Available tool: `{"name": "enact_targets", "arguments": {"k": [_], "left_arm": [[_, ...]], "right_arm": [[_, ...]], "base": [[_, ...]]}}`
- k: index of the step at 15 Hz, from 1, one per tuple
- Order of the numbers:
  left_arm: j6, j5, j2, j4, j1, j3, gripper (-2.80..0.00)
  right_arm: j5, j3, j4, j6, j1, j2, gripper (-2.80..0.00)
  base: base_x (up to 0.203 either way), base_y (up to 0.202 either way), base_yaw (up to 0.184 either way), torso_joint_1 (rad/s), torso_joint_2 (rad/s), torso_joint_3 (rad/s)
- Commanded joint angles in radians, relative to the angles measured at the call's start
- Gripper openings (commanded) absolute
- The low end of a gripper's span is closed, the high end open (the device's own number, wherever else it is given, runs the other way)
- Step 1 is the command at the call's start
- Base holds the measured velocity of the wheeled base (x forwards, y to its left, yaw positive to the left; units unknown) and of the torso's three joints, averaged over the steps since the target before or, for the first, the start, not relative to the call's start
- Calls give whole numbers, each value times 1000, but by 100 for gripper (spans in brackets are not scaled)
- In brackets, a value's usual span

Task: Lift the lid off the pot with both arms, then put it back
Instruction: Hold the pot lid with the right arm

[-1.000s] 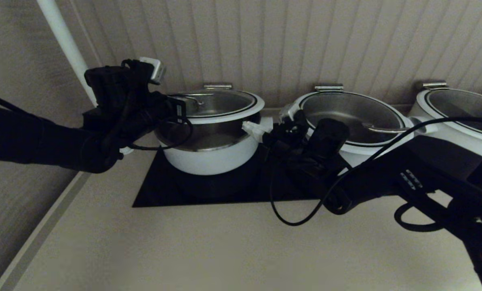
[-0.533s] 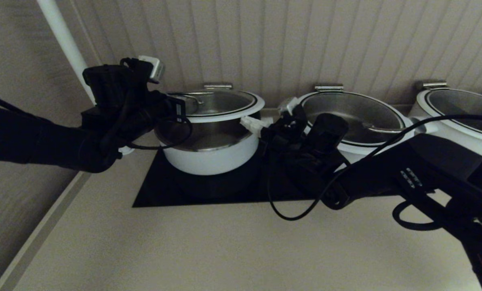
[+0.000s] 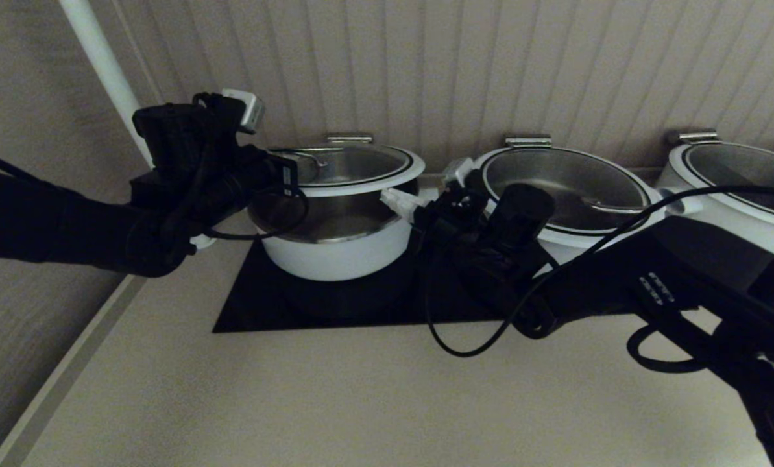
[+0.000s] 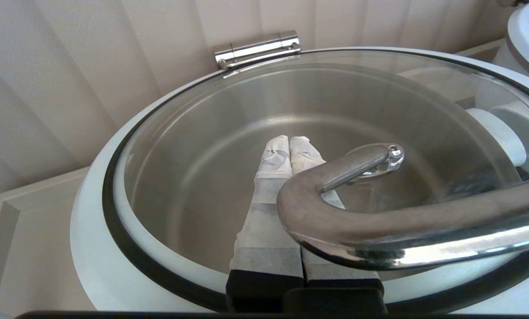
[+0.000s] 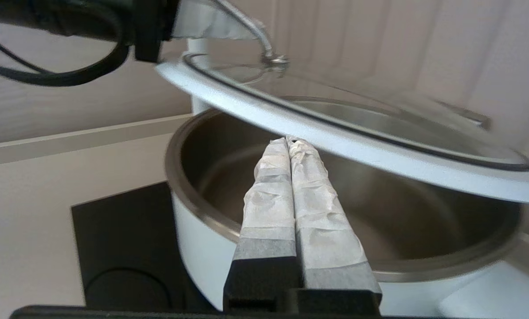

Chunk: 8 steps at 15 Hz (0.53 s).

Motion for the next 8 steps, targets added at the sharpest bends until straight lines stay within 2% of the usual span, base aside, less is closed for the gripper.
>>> {"name": "enact_targets", "arguments": {"k": [1,8], "left_arm": [[0,-2,-2,-5,0,-1,-280],[0,-2,-2,-7,3,-1,-280]], "right_arm": [[3,1,-9,-1,7,12,-280],[-17,-28,-9,-2,13,60,-280]], "base": [[0,0,0,0,0,0],[0,0,0,0,0,0]]}}
